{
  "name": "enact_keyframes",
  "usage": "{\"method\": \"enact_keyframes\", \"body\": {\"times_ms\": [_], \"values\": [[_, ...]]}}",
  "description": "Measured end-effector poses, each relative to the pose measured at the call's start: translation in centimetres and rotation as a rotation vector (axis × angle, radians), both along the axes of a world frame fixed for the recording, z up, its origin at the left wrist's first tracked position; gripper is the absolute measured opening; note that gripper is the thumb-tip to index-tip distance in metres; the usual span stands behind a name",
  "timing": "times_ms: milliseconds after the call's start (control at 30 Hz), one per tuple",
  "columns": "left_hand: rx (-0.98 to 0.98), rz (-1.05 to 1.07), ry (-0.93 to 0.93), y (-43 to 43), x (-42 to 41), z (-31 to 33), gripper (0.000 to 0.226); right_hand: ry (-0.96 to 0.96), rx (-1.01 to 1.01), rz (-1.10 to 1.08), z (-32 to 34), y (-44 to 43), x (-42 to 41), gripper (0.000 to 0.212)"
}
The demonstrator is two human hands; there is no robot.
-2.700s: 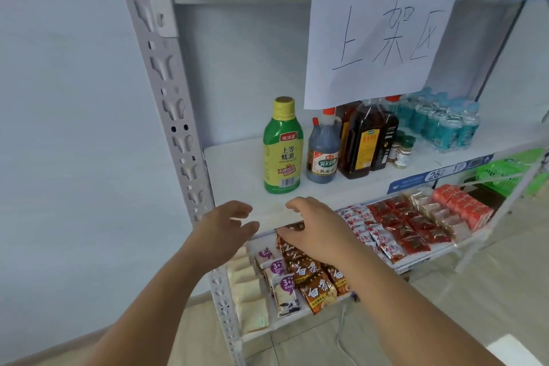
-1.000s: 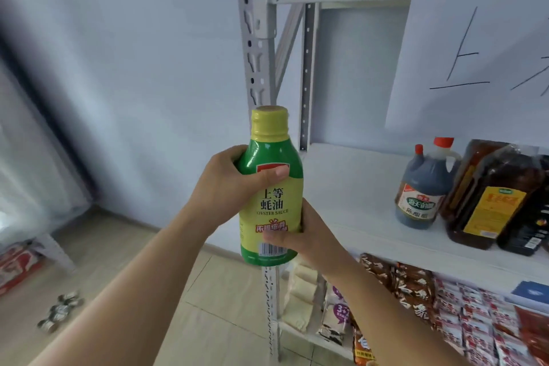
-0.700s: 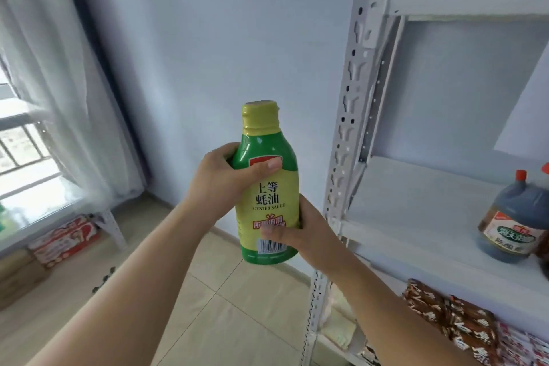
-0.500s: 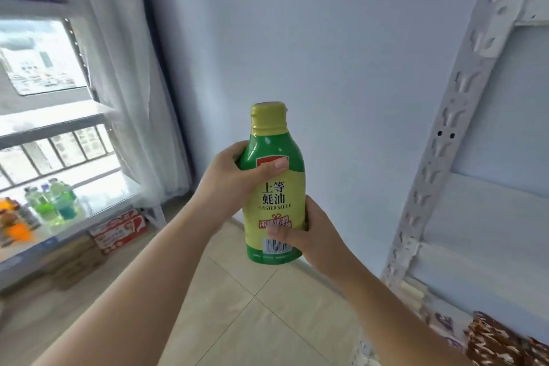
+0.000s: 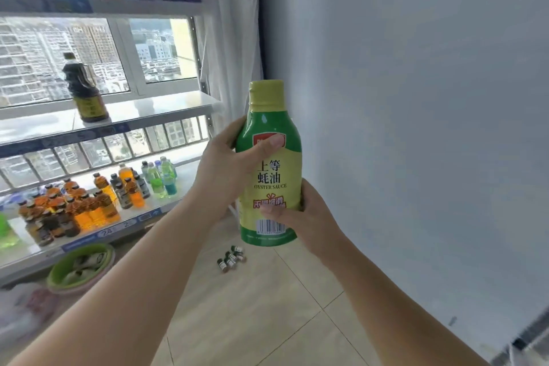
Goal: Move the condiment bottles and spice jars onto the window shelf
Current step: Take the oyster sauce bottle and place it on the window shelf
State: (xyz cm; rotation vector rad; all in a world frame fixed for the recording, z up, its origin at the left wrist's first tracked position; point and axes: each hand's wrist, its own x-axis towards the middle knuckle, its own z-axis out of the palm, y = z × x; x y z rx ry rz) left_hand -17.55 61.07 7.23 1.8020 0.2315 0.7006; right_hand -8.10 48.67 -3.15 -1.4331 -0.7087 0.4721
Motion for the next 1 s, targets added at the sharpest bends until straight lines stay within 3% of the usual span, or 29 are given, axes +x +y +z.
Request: {"method": "enact_keyframes", "body": {"times_ms": [267,600,1000], "values": [[-0.024,0.122,-0.011,10.3,1.4,-0.9,0.034,0.017,-0.027,0.129,-1.1,11.7,3.1,0.061],[-0.016,0.236,-0.013,25.1,8.2,0.0,0.051,-0.062,-0.046,0.231,-0.1,28.0,11.3,0.057],[-0.038,0.338,-0.010,40.6,12.6,-1.7,0.040,-0.104,-0.101,0.367,-0.9,44.6,17.1,0.058]]}}
